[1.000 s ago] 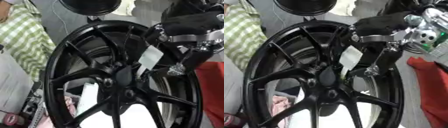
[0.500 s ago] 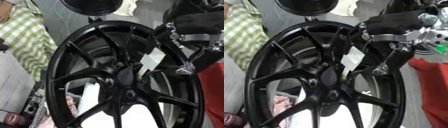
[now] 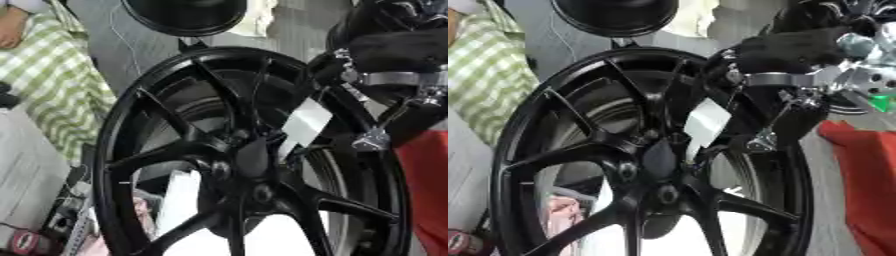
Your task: Pull the pin out of the wheel hub.
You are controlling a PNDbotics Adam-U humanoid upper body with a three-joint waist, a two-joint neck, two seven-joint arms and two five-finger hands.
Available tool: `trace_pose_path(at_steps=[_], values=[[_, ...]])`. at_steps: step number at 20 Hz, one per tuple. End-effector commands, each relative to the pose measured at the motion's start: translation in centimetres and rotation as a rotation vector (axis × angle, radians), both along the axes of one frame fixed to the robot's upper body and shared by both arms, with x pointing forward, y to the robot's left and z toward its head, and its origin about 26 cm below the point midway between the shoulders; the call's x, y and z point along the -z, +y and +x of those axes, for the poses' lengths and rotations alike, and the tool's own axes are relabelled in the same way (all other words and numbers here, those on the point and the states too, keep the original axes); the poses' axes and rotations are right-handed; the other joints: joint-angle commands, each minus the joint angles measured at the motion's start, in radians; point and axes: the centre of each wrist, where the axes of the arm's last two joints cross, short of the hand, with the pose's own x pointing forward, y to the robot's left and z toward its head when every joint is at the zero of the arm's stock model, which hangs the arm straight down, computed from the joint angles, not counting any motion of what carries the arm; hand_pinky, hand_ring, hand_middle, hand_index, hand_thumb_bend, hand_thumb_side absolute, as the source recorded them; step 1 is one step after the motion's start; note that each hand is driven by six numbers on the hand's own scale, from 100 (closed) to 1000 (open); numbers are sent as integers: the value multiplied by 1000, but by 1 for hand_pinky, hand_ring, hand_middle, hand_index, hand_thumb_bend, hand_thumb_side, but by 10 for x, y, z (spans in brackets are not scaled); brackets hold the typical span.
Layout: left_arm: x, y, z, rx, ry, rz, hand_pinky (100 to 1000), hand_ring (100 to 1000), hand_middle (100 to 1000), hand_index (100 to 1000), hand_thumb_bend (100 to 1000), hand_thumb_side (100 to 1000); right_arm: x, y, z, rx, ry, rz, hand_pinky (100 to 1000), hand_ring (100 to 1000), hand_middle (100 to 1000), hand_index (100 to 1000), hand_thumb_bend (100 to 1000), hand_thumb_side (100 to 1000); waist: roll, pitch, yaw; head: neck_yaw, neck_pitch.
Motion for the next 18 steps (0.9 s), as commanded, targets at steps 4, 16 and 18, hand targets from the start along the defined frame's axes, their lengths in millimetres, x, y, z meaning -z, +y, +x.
trace_pose_path(at_steps=[4, 16, 18], values=[[-8, 1, -3, -3, -27, 21, 702, 584, 564, 752, 100, 828, -9, -6, -1, 38, -37, -1, 817, 874, 778, 819, 431, 100, 6, -11, 3, 3, -21], [-7, 1, -3, -3, -27, 24, 705, 584, 564, 752, 100, 831, -6, -6, 1, 56, -20, -3, 816, 867, 765, 805, 421, 100, 2, 3, 11, 0, -24], [-7, 1, -3, -3, -26, 24, 705, 584, 565, 753, 100, 832, -5, -6, 1, 55, -18, -2, 816, 866, 762, 802, 419, 100, 1, 4, 12, 0, -23]])
